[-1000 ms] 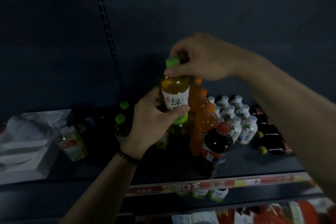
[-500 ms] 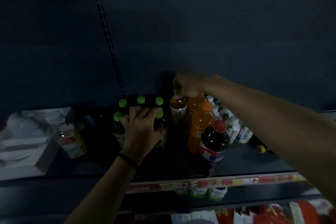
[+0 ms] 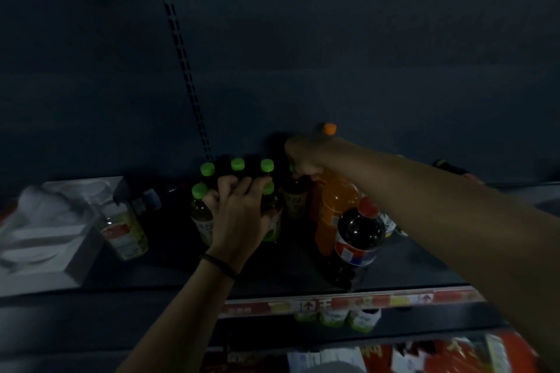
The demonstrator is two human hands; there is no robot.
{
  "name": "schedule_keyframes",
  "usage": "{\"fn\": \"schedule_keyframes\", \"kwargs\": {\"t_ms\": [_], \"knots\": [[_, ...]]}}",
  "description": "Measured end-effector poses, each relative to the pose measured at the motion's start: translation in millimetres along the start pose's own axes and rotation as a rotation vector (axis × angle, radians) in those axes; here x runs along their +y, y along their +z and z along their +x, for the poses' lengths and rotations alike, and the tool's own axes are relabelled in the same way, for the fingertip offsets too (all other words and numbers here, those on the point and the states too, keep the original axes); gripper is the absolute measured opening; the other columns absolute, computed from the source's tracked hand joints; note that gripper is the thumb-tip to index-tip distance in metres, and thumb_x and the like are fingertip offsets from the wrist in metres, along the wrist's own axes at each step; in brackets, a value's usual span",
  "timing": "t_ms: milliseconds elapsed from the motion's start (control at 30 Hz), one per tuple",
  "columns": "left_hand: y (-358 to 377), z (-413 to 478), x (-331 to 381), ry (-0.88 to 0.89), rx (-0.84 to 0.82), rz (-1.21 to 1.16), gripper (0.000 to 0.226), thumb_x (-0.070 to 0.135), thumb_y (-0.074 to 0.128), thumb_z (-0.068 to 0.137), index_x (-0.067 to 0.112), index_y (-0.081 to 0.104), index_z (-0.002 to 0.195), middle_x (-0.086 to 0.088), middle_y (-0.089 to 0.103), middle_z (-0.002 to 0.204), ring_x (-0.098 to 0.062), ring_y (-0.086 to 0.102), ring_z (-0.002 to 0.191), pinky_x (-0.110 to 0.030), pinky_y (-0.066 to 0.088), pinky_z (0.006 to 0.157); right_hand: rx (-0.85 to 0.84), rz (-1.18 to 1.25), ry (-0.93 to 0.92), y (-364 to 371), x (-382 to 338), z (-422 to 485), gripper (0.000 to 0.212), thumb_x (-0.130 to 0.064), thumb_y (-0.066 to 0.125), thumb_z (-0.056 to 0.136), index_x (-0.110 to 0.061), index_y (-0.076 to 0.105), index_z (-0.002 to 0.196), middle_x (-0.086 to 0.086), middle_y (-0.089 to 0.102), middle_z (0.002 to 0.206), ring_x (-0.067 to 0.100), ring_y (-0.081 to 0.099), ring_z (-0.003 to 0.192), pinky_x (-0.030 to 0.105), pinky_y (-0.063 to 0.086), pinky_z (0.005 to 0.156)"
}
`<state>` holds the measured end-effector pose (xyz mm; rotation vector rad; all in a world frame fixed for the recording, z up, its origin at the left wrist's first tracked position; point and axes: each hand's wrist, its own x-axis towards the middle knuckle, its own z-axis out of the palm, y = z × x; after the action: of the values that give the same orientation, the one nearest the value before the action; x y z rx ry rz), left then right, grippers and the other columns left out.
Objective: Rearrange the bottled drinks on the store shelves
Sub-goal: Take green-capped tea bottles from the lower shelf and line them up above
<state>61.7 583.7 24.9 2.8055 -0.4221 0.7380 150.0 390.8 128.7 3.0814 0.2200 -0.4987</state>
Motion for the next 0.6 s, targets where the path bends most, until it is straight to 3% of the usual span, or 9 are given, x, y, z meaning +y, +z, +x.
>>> {"fn": "schedule_keyframes", "kwargs": {"t_ms": [133,267,367,433,500,600], "knots": [[1,0,0,0.0,-0.004,-0.025,0.067,0.047,0.085,0.074,0.032,0.063,0.135,0.008,0.067,0.121,-0.031,0.049,0.119,-0.052,0.043,0.089,0.026,-0.03,-0.011,-2,-2,-2,0.016,-0.021,0.073,0.098,-0.012,0.063,0.088,0.005,0.075,0.078,0.012,0.067,0.056,0.024,0.05,0.044],[0,-1,2,-0.023,-0.037,-0.048,0.076,0.047,0.085,0.074,0.031,0.056,0.143,0.003,0.061,0.13,-0.033,0.048,0.12,-0.054,0.045,0.09,0.056,0.006,-0.024,-7,-2,-13,0.021,-0.029,0.079,0.094,-0.011,0.068,0.094,0.001,0.073,0.065,0.009,0.069,0.05,0.025,0.054,0.048],[-17,-11,14,-0.059,0.003,-0.11,0.074,0.048,0.082,0.076,0.03,0.056,0.143,0.002,0.059,0.134,-0.032,0.05,0.121,-0.053,0.045,0.093,0.145,0.122,-0.064,-19,3,-37,0.031,-0.033,0.075,0.097,-0.006,0.069,0.113,0.001,0.071,0.075,0.008,0.067,0.051,0.028,0.058,0.055],[-32,-20,23,-0.036,0.056,-0.205,0.059,0.045,0.075,0.083,0.027,0.06,0.137,0.0,0.061,0.131,-0.032,0.053,0.119,-0.053,0.046,0.093,0.277,0.137,-0.048,-24,11,-62,0.037,-0.042,0.07,0.099,-0.014,0.069,0.124,0.001,0.071,0.094,0.014,0.07,0.074,0.032,0.06,0.074],[-44,-32,36,0.023,0.082,-0.295,0.041,0.044,0.063,0.094,0.023,0.064,0.129,0.0,0.063,0.123,-0.029,0.058,0.112,-0.049,0.048,0.091,0.477,0.192,-0.029,-19,22,-98,0.033,-0.047,0.067,0.1,-0.022,0.072,0.12,0.001,0.073,0.106,0.019,0.069,0.095,0.032,0.055,0.085],[-61,-60,66,0.073,-0.002,-0.649,0.024,0.039,0.064,0.098,0.024,0.067,0.117,0.008,0.067,0.109,-0.014,0.066,0.098,-0.03,0.054,0.082,0.786,0.459,0.01,18,30,-179,0.017,-0.041,0.068,0.1,-0.025,0.075,0.102,-0.009,0.075,0.092,0.009,0.07,0.084,0.026,0.051,0.079]]}}
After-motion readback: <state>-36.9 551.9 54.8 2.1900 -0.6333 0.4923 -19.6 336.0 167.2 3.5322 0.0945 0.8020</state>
